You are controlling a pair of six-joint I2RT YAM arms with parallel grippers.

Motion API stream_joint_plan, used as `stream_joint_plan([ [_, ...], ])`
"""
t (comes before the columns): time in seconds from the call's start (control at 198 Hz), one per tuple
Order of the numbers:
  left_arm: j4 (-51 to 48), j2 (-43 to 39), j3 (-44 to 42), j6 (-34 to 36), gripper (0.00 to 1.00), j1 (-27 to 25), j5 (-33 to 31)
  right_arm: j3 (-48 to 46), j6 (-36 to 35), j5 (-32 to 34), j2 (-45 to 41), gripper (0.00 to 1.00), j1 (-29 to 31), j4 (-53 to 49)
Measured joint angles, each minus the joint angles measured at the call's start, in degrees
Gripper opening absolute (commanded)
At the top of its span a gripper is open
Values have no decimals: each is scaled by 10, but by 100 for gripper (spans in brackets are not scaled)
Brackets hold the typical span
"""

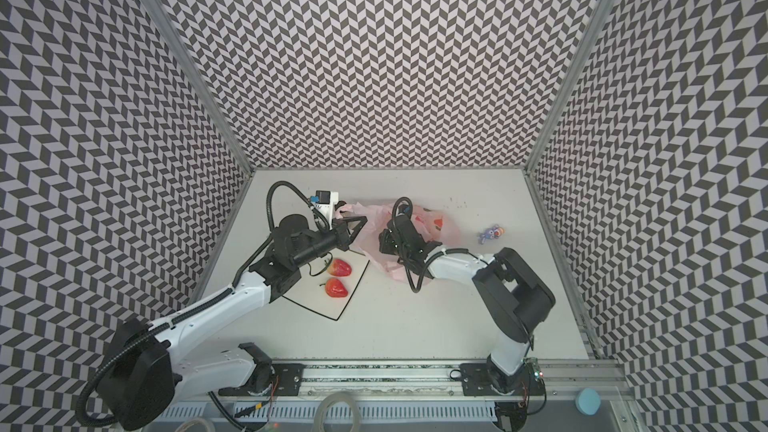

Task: Take the fake fruits out of the plastic bag
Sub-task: 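Reach the right gripper back into the bag and grasp the yellow fruit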

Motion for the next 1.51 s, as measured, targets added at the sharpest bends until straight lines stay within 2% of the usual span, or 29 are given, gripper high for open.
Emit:
stream_joint_plan([
  [0.283, 0, -9, -3, -9, 0, -40, -13, 0, 45, 21, 19, 77, -52, 30],
  [0.469, 0, -7, -3, -9, 0, -63, -14, 19, 63, 26, 44, 83, -64, 40],
  [0.863, -2, 29, 12, -8, 0, -94, -15, 68, 108, 30, 118, 84, -67, 55],
  [1.15, -6, 37, 30, -8, 0, -113, -17, 116, 128, 68, 165, 80, -70, 52],
  [1.509, -11, 37, 31, -7, 0, -117, -28, 139, 116, 87, 184, 56, -78, 48],
])
